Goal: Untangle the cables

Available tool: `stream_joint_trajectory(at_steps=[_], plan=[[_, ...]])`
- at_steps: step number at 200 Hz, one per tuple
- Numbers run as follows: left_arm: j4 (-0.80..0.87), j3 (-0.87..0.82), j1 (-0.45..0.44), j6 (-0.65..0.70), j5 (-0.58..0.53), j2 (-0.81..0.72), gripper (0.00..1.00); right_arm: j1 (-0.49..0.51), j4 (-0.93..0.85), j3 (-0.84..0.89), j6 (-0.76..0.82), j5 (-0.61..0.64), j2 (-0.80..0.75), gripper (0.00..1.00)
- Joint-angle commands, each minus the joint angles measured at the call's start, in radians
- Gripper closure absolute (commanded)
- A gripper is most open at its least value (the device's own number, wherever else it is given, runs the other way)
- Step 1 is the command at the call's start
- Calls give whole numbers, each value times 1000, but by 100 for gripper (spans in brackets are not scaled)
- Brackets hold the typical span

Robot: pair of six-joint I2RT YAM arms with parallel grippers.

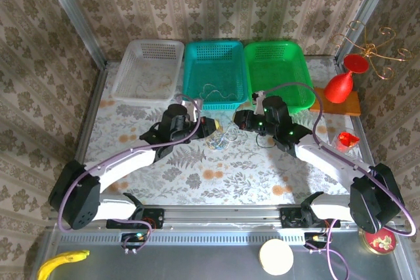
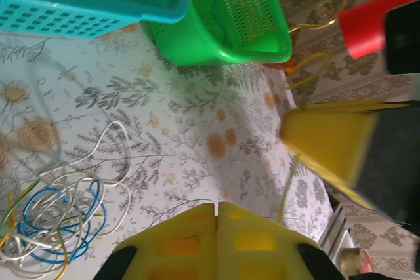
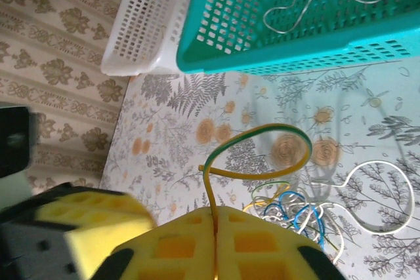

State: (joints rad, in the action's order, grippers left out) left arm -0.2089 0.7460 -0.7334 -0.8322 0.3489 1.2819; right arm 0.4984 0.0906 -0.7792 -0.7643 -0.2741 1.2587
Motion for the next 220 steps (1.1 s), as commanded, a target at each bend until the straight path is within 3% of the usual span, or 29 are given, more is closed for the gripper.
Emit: stream_joint_trajectory(at_steps=[1,151,220], plan=[[32,61,-3,45,36,-39,100,-13,39,9,-21,29,8,82],[69,71,2,70,65,-97,100,-157,108,84,-108,25,-6,83],[107,80,62,74,84,-163,100,-222,96,140,-116,62,-54,79]])
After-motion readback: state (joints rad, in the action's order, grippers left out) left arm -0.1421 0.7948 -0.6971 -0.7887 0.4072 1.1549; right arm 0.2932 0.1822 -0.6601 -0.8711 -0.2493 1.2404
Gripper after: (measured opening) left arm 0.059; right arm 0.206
